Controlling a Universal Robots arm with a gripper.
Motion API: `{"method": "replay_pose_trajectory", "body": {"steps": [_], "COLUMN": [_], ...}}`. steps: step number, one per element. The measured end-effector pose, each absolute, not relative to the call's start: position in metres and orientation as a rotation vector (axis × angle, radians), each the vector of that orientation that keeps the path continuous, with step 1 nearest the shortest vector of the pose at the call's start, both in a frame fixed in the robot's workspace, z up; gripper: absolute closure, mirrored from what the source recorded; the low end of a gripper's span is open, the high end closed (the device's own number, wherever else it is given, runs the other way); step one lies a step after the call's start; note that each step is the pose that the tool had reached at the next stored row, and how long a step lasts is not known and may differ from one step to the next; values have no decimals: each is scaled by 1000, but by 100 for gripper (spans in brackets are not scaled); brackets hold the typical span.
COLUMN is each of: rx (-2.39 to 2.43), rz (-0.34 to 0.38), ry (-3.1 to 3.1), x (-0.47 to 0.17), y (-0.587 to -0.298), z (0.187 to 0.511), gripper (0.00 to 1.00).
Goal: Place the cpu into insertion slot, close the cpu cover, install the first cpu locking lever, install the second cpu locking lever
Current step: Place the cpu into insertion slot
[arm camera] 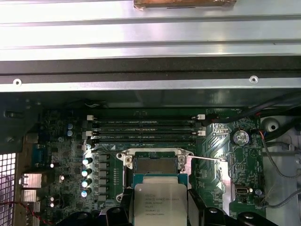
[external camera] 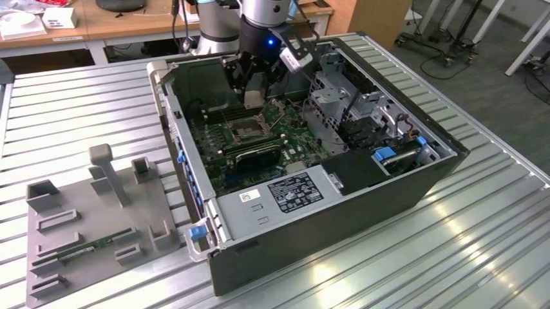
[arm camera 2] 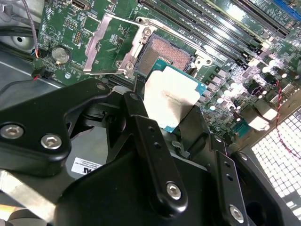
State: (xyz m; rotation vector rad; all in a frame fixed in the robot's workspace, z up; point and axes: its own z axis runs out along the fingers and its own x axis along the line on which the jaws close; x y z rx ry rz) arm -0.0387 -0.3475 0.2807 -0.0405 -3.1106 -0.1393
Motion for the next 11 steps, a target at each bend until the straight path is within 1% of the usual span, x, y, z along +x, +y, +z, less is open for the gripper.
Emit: {"method": "replay_pose_trajectory", "body": {"steps": [11], "rx": [-41], "rz": [-139], "ry": [-3111], "x": [-39], "y": [-348], "z": [279], "gripper": [46]}}
